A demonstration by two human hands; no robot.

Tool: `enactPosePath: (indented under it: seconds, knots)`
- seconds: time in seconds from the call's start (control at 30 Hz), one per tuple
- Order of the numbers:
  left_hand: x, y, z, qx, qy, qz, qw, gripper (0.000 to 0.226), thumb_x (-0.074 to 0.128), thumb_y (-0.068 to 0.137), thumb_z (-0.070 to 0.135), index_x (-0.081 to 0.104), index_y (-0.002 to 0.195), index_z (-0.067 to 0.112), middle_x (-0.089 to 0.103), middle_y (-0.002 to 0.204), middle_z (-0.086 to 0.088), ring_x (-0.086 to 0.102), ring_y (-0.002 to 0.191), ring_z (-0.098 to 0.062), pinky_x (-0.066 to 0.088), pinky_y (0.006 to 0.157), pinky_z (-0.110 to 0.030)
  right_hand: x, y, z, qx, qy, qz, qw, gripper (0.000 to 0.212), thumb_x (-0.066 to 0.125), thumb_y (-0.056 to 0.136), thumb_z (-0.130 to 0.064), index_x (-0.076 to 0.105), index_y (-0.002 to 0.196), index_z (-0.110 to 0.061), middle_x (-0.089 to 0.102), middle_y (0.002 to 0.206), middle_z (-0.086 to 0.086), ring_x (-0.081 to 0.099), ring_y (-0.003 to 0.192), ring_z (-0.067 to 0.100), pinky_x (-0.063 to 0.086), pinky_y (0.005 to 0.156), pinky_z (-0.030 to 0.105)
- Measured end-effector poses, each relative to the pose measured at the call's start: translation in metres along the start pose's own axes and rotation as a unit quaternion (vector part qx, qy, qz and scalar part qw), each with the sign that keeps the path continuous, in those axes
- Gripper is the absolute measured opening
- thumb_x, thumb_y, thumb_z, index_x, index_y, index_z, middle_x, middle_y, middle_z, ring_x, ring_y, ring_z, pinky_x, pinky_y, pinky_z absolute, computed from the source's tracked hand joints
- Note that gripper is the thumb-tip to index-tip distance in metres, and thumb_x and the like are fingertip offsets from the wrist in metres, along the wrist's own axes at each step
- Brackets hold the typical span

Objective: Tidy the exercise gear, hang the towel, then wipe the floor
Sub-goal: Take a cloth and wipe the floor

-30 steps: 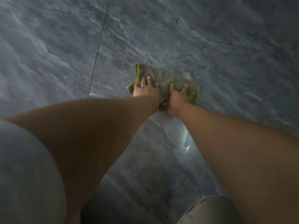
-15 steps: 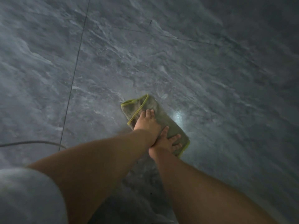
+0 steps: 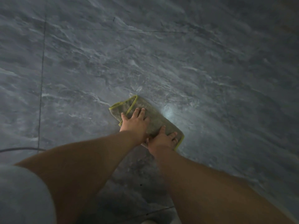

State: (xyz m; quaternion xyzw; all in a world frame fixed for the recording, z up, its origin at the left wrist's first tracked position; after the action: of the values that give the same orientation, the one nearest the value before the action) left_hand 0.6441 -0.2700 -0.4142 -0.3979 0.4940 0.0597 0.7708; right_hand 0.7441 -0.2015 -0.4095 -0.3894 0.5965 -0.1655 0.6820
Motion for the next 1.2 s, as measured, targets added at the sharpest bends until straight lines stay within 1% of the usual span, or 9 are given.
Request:
enactPosePath:
  seconds: [0.17, 0.23, 0.37, 0.5, 0.67, 0.8, 0.93, 1.03, 1.2]
  knots:
    - [-0.007, 0.014, 0.007, 0.022, 0.011, -0.025, 0.999, 0.084, 0.062, 0.089, 0.050, 0.016, 0.154, 0.027, -0.013, 0.165, -0.005, -0.012, 0.152, -0.025, 0.012, 0.110, -0.073, -0.014, 0.000, -0.002, 0.021, 0.011, -0.011, 1.000, 0.098, 0.058, 0.091, -0.056, -0.009, 0.157, -0.028, -0.016, 0.160, 0.026, -0.009, 0.149, 0.042, 0.016, 0.117, 0.053]
    - [-0.009, 0.022, 0.014, 0.015, 0.006, -0.038, 0.999, 0.091, 0.066, 0.086, 0.049, 0.011, 0.155, 0.027, -0.016, 0.164, -0.006, -0.015, 0.151, -0.026, 0.012, 0.110, -0.074, -0.019, 0.006, -0.001, 0.028, 0.001, -0.011, 1.000, 0.100, 0.059, 0.091, -0.054, -0.011, 0.157, -0.027, -0.015, 0.160, 0.027, -0.010, 0.149, 0.042, 0.016, 0.118, 0.053]
    - [-0.011, 0.036, 0.026, -0.006, -0.010, -0.053, 0.999, 0.111, 0.072, 0.084, 0.048, -0.012, 0.156, 0.029, -0.022, 0.163, -0.005, -0.019, 0.150, -0.027, 0.011, 0.109, -0.076, -0.031, 0.019, -0.001, 0.034, -0.011, -0.002, 0.999, 0.105, 0.063, 0.088, -0.055, -0.011, 0.156, -0.027, -0.013, 0.161, 0.027, -0.009, 0.150, 0.041, 0.016, 0.118, 0.053]
    - [-0.019, 0.050, 0.035, -0.017, -0.009, -0.064, 0.998, 0.105, 0.069, 0.088, 0.041, -0.010, 0.157, 0.027, -0.026, 0.162, -0.006, -0.022, 0.149, -0.027, 0.010, 0.107, -0.077, -0.042, 0.033, -0.003, 0.035, -0.012, 0.007, 0.999, 0.112, 0.069, 0.083, -0.056, -0.011, 0.156, -0.028, -0.011, 0.162, 0.024, -0.008, 0.150, 0.039, 0.017, 0.117, 0.053]
    - [-0.035, 0.070, 0.041, -0.028, -0.009, -0.086, 0.996, 0.108, 0.071, 0.087, 0.037, -0.011, 0.156, 0.027, -0.028, 0.161, -0.006, -0.024, 0.148, -0.028, 0.010, 0.105, -0.079, -0.058, 0.050, -0.006, 0.029, -0.021, 0.002, 0.999, 0.108, 0.065, 0.086, -0.053, -0.012, 0.157, -0.027, -0.014, 0.161, 0.025, -0.009, 0.150, 0.040, 0.011, 0.118, 0.053]
    - [-0.043, 0.087, 0.047, -0.044, -0.020, -0.092, 0.995, 0.111, 0.072, 0.086, 0.041, -0.012, 0.156, 0.026, -0.029, 0.161, -0.006, -0.025, 0.148, -0.029, 0.010, 0.104, -0.080, -0.075, 0.068, -0.008, 0.008, -0.040, 0.004, 0.999, 0.104, 0.064, 0.088, -0.052, -0.011, 0.156, -0.026, -0.016, 0.160, 0.027, -0.010, 0.149, 0.043, 0.009, 0.119, 0.055]
    - [-0.047, 0.100, 0.051, -0.057, -0.024, -0.088, 0.994, 0.113, 0.073, 0.085, 0.043, -0.014, 0.156, 0.025, -0.030, 0.160, -0.007, -0.025, 0.148, -0.031, 0.011, 0.103, -0.081, -0.096, 0.077, -0.013, -0.020, -0.086, 0.002, 0.996, 0.102, 0.060, 0.092, -0.051, -0.012, 0.157, -0.019, -0.011, 0.159, 0.032, -0.011, 0.149, 0.044, 0.003, 0.121, 0.054]
    - [-0.048, 0.104, 0.052, -0.067, -0.034, -0.089, 0.993, 0.111, 0.072, 0.087, 0.038, -0.014, 0.156, 0.026, -0.030, 0.160, -0.007, -0.025, 0.148, -0.030, 0.012, 0.101, -0.082, -0.101, 0.079, -0.018, -0.028, -0.089, -0.004, 0.996, 0.102, 0.060, 0.092, -0.050, -0.011, 0.157, -0.017, -0.012, 0.159, 0.032, -0.012, 0.148, 0.045, 0.005, 0.120, 0.056]
    - [-0.057, 0.109, 0.058, -0.099, -0.060, -0.089, 0.989, 0.105, 0.067, 0.091, 0.021, -0.015, 0.155, 0.026, -0.031, 0.160, -0.007, -0.028, 0.147, -0.031, 0.012, 0.100, -0.083, -0.111, 0.097, -0.019, -0.033, -0.056, -0.007, 0.998, 0.106, 0.067, 0.088, -0.048, -0.010, 0.156, -0.028, -0.022, 0.159, 0.024, -0.009, 0.147, 0.049, 0.016, 0.117, 0.059]
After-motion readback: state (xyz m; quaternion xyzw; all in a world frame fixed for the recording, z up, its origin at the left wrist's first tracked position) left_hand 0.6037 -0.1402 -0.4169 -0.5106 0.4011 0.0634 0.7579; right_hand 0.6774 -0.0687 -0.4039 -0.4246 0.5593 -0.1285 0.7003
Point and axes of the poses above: each hand's wrist, its own y-axis towards the middle knuckle, its own x-axis out of the palm, z = x × y, the point moved 4 cm from there along y, towards the middle knuckle
